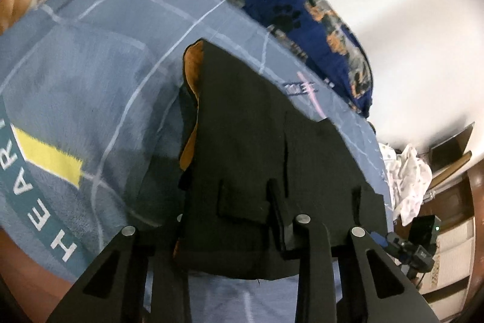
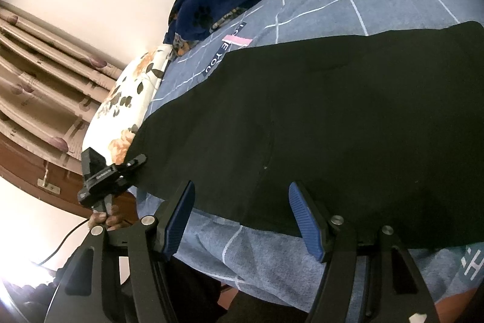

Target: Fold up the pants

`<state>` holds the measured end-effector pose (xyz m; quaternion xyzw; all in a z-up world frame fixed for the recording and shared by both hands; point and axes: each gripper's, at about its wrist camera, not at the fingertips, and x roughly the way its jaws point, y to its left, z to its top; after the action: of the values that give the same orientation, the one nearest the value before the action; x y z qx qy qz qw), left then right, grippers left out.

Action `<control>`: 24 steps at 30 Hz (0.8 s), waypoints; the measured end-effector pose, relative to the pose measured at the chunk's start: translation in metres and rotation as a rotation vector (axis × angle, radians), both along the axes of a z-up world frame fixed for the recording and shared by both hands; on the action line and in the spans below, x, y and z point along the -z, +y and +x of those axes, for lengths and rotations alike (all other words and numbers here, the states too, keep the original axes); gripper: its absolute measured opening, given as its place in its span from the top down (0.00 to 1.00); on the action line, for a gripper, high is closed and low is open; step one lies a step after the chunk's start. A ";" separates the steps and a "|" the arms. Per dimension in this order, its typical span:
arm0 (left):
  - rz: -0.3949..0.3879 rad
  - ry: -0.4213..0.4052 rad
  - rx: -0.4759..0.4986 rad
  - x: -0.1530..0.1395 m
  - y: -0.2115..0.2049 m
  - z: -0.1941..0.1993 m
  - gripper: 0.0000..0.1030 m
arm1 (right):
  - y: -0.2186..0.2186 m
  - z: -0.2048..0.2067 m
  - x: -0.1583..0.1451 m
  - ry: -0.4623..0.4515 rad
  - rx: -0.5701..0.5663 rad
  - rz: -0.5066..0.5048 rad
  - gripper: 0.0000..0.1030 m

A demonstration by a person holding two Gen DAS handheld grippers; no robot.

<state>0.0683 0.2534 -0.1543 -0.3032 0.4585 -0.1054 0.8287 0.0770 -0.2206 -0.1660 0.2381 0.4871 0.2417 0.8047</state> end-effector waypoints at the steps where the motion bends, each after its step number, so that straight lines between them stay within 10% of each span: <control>1: 0.012 -0.018 0.003 -0.007 -0.004 0.000 0.70 | 0.000 0.000 0.000 0.000 0.002 0.002 0.39; 15: 0.165 -0.260 0.172 -0.109 -0.091 0.004 0.70 | -0.008 0.002 -0.006 -0.021 0.027 0.028 0.39; 24: 0.125 -0.304 0.217 -0.125 -0.128 0.015 0.70 | -0.017 0.004 -0.010 -0.031 0.049 0.059 0.39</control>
<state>0.0828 0.1251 -0.0289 -0.1806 0.3637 -0.2100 0.8894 0.0811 -0.2372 -0.1559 0.2699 0.4610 0.2399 0.8106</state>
